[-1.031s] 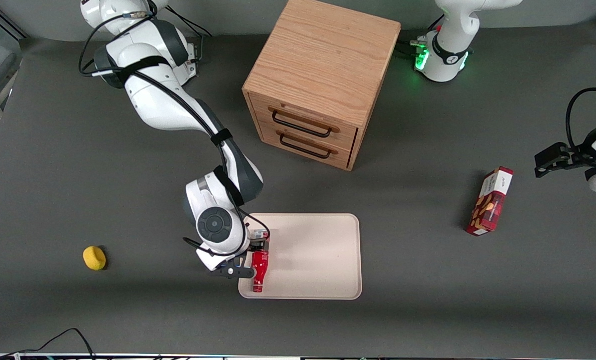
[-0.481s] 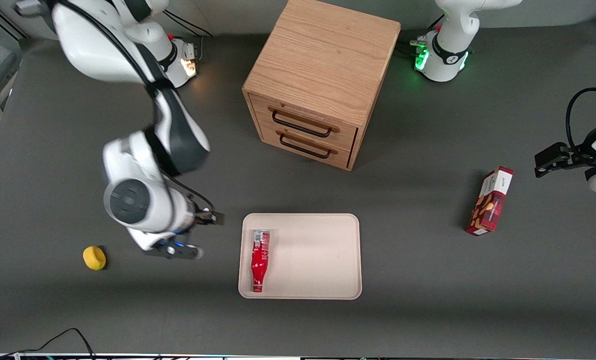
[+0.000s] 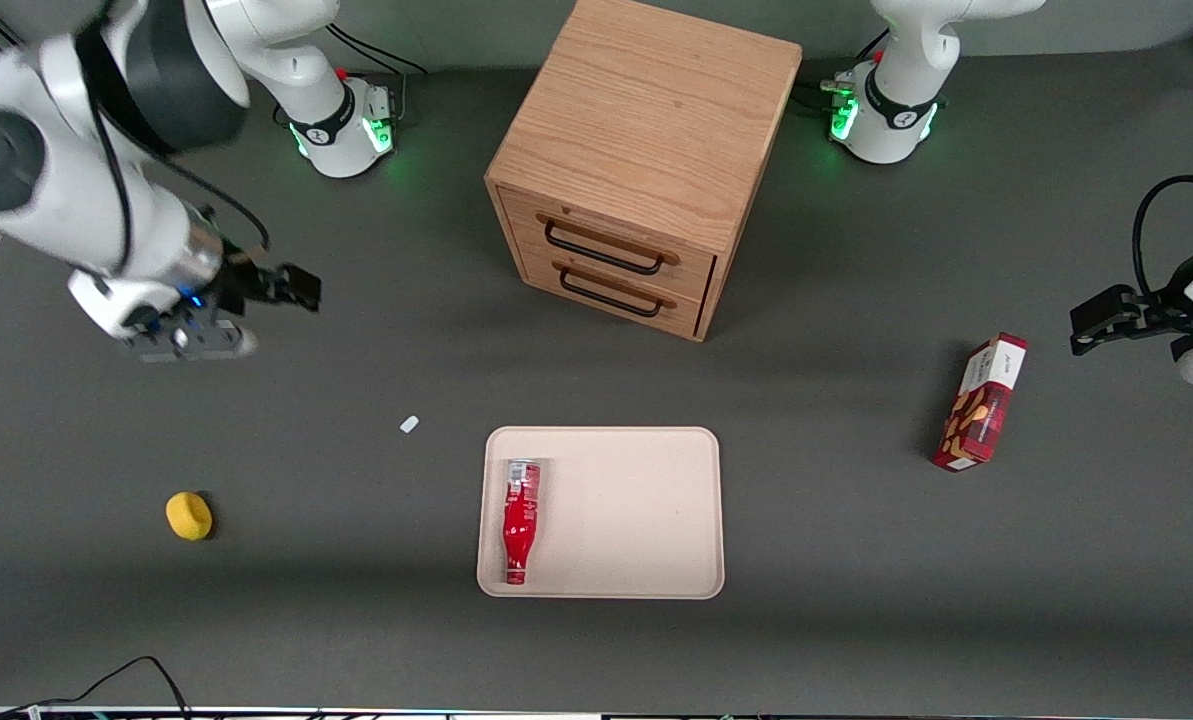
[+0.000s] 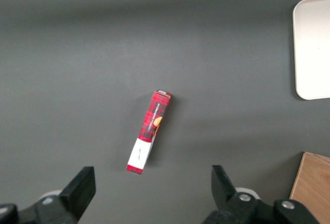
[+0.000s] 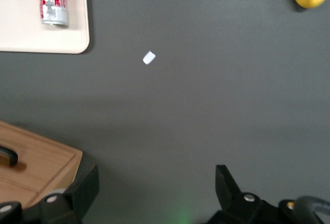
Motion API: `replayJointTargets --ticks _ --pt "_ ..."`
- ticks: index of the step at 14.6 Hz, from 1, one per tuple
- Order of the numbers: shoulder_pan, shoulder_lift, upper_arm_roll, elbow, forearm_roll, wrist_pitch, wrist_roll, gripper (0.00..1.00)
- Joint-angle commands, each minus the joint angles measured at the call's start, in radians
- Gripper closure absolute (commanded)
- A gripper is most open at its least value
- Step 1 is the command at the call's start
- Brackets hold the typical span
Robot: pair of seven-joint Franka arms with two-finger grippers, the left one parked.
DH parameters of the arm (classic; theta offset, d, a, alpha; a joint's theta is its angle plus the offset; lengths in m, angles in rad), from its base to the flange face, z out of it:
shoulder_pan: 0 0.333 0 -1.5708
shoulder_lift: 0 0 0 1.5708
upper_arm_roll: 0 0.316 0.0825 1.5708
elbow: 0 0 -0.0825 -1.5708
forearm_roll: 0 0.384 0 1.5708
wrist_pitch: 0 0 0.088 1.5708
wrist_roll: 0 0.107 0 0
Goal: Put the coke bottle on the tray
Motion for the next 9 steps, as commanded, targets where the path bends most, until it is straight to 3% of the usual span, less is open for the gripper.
replayJointTargets --ticks 1,9 --pt "0.028 -0.103 -0.071 -0.092 0.016 0.014 -0.069 0.00" --pt "-0.019 -0.114 -0.073 -0.073 0.013 -0.038 -0.060 0.00"
